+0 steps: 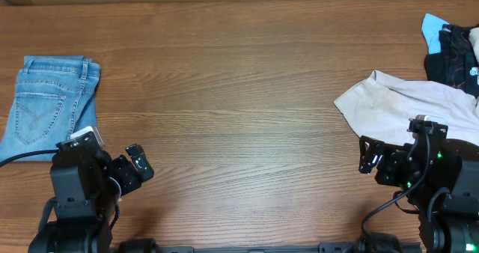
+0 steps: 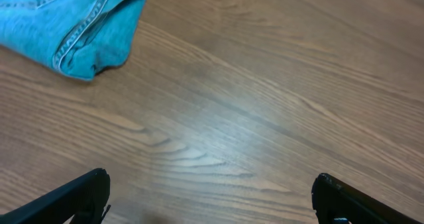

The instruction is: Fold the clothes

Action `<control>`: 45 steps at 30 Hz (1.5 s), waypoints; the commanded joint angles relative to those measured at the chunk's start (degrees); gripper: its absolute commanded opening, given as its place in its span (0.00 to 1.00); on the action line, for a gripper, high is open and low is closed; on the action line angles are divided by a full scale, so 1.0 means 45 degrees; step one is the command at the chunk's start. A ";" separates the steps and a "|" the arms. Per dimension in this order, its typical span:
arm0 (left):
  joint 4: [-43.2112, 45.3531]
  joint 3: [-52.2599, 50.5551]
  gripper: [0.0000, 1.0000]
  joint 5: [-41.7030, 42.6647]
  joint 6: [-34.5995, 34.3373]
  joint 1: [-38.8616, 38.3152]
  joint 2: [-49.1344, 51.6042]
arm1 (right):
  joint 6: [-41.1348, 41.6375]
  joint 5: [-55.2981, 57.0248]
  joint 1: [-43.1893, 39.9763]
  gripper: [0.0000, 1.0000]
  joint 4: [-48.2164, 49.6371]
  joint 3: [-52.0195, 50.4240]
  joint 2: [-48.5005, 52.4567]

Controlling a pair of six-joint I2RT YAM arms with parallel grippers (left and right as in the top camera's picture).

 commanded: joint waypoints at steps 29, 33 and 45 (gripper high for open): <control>-0.0044 -0.0117 1.00 -0.0306 -0.0355 -0.0024 0.0044 | 0.0010 0.0112 0.0058 1.00 0.0049 -0.0097 0.0053; 0.0029 -0.0117 1.00 -0.1783 -0.0316 -0.0024 0.0063 | 0.0010 0.0117 0.0058 1.00 0.0049 -0.0102 -0.0073; 0.0967 -0.0117 1.00 -0.0821 0.4745 -0.0024 0.0359 | 0.0010 0.0117 0.0325 1.00 0.0044 -0.0102 -0.0690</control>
